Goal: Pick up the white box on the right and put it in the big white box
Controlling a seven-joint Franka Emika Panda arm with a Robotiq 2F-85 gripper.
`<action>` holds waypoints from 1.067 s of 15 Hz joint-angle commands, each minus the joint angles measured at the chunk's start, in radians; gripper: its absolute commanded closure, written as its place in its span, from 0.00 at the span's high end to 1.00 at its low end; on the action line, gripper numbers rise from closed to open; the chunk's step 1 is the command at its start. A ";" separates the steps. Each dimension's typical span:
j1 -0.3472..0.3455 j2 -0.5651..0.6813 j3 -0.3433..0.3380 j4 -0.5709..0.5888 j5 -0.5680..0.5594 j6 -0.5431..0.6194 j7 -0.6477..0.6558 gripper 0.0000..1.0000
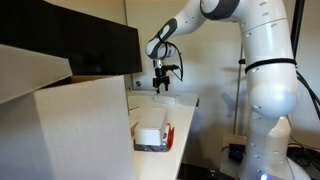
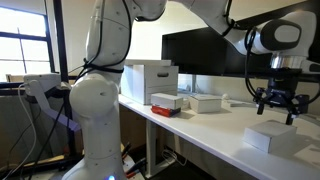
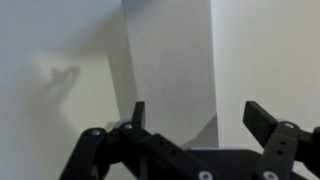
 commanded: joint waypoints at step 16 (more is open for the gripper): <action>-0.135 -0.022 -0.077 -0.059 -0.020 -0.004 -0.156 1.00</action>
